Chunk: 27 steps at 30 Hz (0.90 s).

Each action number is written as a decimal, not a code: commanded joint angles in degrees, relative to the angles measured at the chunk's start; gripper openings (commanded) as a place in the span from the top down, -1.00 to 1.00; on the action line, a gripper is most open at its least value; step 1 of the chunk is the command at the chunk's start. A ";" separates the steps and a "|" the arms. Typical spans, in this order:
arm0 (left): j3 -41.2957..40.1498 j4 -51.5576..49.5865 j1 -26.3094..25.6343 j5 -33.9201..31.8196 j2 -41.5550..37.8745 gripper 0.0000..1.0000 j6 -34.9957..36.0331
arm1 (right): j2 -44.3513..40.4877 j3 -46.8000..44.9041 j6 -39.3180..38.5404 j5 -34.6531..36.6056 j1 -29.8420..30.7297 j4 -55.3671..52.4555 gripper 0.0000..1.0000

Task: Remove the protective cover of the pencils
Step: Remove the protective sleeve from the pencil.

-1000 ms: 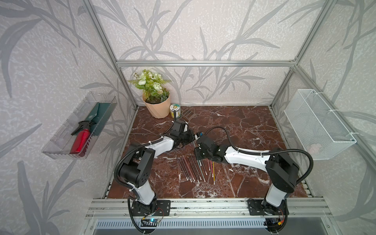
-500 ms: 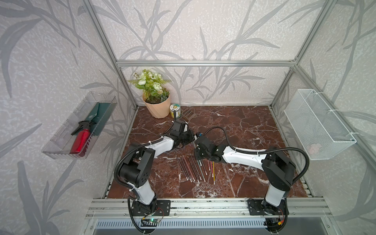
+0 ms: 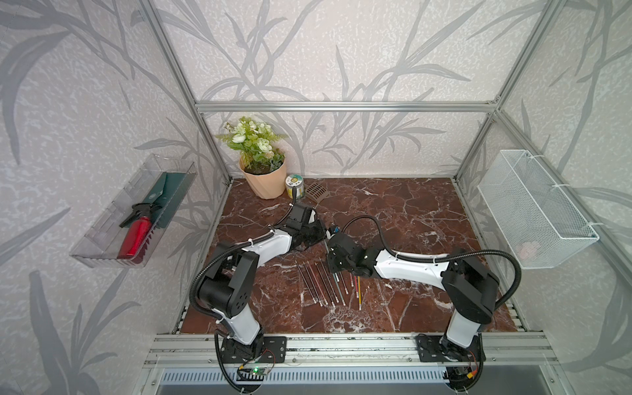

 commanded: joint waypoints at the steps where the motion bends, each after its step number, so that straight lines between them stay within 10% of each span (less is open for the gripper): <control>1: -0.44 0.41 1.29 -1.94 -2.59 1.00 0.44 | -2.97 -1.92 -1.36 -0.51 1.30 -0.06 1.00; 27: -4.12 -1.10 6.87 -4.79 -9.62 1.00 -0.42 | -10.04 -10.31 -2.36 1.73 4.86 4.26 1.00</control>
